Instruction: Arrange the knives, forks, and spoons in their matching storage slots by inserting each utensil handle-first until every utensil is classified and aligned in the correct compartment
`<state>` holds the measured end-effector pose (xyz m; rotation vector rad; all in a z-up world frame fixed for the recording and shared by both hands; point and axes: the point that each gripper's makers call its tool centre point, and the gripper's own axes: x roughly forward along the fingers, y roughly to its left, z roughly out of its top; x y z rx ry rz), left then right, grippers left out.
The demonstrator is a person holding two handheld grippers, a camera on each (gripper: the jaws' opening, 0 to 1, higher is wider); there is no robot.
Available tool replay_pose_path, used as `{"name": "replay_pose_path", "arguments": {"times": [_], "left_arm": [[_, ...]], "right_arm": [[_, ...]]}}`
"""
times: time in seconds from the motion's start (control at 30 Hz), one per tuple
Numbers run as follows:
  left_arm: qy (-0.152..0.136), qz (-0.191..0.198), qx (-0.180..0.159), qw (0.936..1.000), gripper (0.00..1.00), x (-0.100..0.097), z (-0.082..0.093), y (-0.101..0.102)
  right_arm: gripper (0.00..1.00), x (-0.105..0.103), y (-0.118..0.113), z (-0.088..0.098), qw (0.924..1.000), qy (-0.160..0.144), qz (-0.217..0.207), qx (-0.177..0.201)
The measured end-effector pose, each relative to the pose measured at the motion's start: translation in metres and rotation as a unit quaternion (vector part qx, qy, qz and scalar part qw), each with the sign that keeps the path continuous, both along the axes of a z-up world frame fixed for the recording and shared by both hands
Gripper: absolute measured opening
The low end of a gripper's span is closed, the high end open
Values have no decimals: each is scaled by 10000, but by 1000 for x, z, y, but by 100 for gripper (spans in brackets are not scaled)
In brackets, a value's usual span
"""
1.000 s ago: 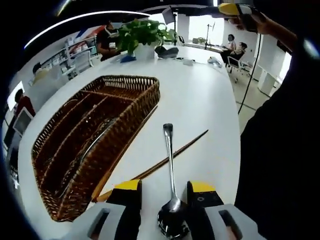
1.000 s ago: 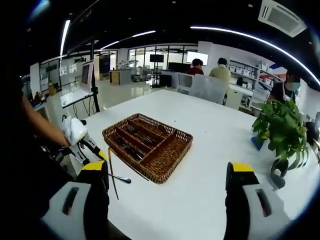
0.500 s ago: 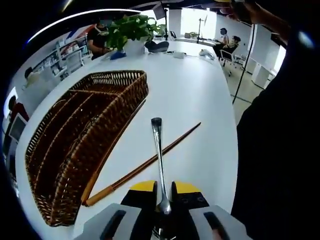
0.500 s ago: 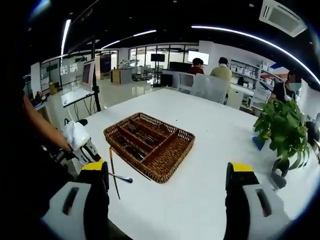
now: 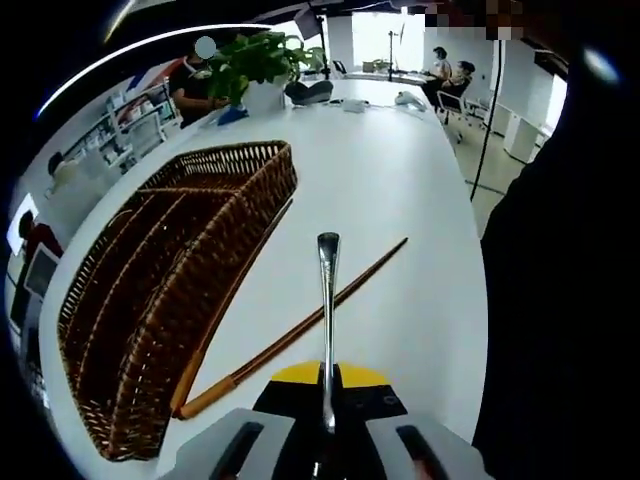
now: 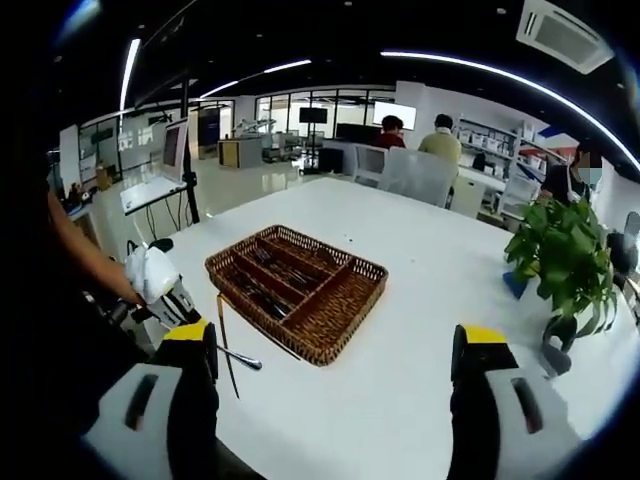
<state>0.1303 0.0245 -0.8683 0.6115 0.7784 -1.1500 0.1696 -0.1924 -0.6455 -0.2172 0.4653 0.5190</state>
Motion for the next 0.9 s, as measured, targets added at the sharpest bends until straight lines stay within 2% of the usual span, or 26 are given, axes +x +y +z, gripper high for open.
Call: {"name": "replay_pose_path", "arguments": {"times": [0.03, 0.3, 0.53, 0.77, 0.9], "left_arm": [[54, 13, -72, 10000, 1, -1, 0, -1], [95, -111, 1, 9999, 0, -1, 3, 1], [53, -209, -90, 9997, 0, 6, 17, 3], [44, -663, -69, 9978, 0, 2, 34, 6], [60, -732, -95, 9973, 0, 2, 41, 9]], "right_arm": [[99, 0, 0, 0, 10000, -4, -2, -1], [99, 0, -4, 1, 10000, -14, -55, -3], [99, 1, -1, 1, 10000, -25, -35, -1], [99, 3, 3, -1, 10000, -16, 23, -3], [99, 4, 6, -1, 10000, 14, 65, 10]]}}
